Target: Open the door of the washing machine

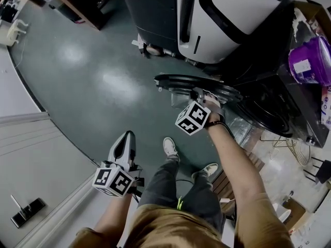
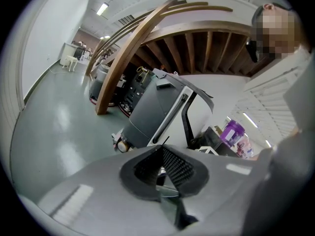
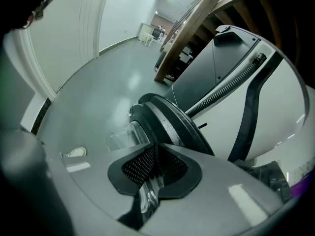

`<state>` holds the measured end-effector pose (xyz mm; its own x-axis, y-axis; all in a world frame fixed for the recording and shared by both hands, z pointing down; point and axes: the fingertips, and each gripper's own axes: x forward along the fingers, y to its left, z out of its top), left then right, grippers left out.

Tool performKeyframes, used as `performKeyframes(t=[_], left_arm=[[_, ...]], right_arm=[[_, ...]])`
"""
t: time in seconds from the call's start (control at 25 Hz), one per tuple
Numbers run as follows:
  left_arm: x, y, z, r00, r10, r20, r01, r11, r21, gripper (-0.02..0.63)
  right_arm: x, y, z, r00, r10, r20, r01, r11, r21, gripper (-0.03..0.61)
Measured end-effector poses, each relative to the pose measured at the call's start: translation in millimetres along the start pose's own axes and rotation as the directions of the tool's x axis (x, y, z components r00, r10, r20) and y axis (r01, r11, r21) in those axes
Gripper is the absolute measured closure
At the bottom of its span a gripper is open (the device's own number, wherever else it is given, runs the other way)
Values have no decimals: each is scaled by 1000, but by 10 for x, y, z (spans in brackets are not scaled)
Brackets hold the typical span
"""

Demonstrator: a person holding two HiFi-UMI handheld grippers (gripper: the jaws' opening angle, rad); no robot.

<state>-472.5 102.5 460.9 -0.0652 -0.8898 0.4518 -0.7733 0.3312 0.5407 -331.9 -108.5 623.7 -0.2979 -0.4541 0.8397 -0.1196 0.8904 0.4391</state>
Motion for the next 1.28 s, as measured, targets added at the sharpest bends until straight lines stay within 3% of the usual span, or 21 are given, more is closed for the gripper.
performKeyframes(t=[0.2, 0.36, 0.72, 0.96, 1.28], left_arm=[[40, -151, -8, 999, -51, 8, 50, 998, 24, 554], [70, -374, -32, 996, -91, 0, 91, 995, 42, 554], [124, -1181, -183, 975, -220, -41, 224, 968, 111, 554], [140, -1907, -284, 950, -309, -51, 314, 933, 177, 554], [-48, -2832, -397, 922, -387, -1, 378, 901, 214, 554]], right_arm=[[-232, -75, 42, 999, 34, 36, -35, 999, 32, 572], [-531, -68, -144, 997, 31, 66, -36, 997, 74, 574], [-1580, 119, -1274, 999, -2, 53, -11, 972, 233, 574], [-2421, -44, -2166, 994, -108, 18, 90, 904, 419, 574], [-3635, -335, -3007, 959, -282, 29, 219, 800, 558, 574]])
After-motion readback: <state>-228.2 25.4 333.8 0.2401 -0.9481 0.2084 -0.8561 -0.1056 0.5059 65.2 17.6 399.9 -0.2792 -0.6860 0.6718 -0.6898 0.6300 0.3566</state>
